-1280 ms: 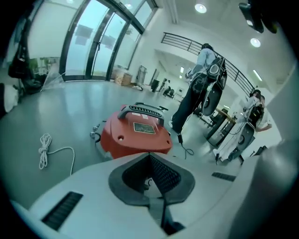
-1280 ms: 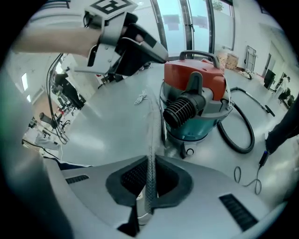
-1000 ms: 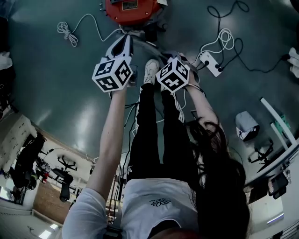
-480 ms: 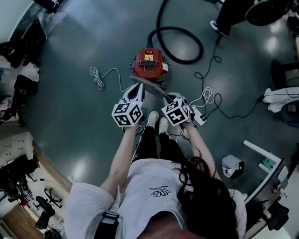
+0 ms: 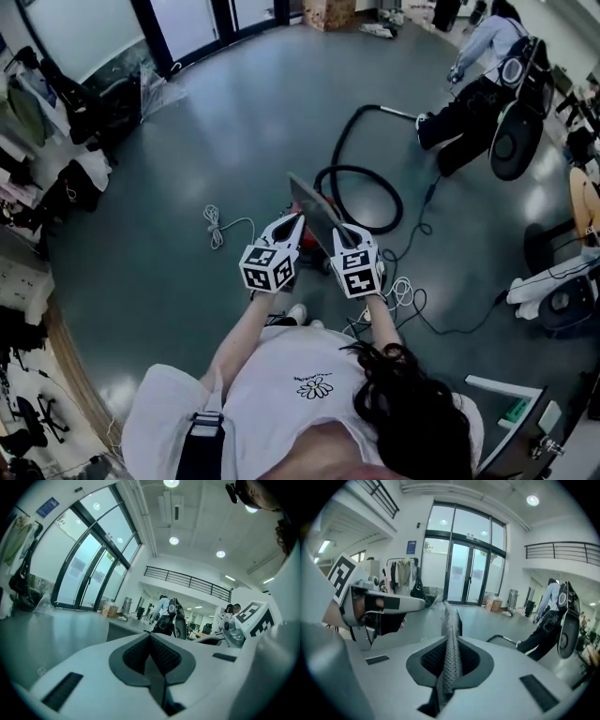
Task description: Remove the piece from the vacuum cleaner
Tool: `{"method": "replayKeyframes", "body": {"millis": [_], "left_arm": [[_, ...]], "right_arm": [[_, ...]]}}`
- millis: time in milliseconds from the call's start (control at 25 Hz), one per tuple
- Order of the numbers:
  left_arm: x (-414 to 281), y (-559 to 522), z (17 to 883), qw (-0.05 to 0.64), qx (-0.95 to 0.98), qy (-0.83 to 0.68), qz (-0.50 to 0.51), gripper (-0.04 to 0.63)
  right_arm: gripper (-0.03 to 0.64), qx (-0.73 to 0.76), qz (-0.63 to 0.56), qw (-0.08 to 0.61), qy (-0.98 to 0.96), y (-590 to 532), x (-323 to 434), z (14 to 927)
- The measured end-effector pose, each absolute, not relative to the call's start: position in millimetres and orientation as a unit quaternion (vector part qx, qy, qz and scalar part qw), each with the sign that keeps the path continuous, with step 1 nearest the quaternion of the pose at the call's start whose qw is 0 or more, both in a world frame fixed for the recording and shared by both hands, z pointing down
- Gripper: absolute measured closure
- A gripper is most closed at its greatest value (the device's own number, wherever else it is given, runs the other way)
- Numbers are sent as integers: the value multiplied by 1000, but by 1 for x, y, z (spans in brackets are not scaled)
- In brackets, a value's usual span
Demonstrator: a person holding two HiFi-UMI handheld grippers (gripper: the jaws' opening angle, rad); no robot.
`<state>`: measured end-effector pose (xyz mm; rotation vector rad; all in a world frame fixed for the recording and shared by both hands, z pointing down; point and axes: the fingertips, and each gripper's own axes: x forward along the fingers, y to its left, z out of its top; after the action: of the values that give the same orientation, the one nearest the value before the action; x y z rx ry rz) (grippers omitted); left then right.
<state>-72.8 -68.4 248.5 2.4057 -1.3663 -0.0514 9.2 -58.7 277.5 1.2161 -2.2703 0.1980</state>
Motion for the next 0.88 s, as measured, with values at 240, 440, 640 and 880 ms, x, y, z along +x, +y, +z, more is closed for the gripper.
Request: {"method": "replayKeyframes", "body": {"millis": [240,440,640,880], "left_arm": [[-95,-88,185,116,855,-501,-66,592],[-107,-98,166,97,854,-505,-76,592],[-108,-104,164,96,858,-499,-72,592],[-99,-103,160,87,861,-496,-76,592]], "right_arm": [[592,475,11,228,-850,-84,8,224],[592,485,-61,242,-838,-93,4,201],[592,482,-80,238,-839,-94,-4,192],[592,500,-72,232,-832,-95,11,190]]}}
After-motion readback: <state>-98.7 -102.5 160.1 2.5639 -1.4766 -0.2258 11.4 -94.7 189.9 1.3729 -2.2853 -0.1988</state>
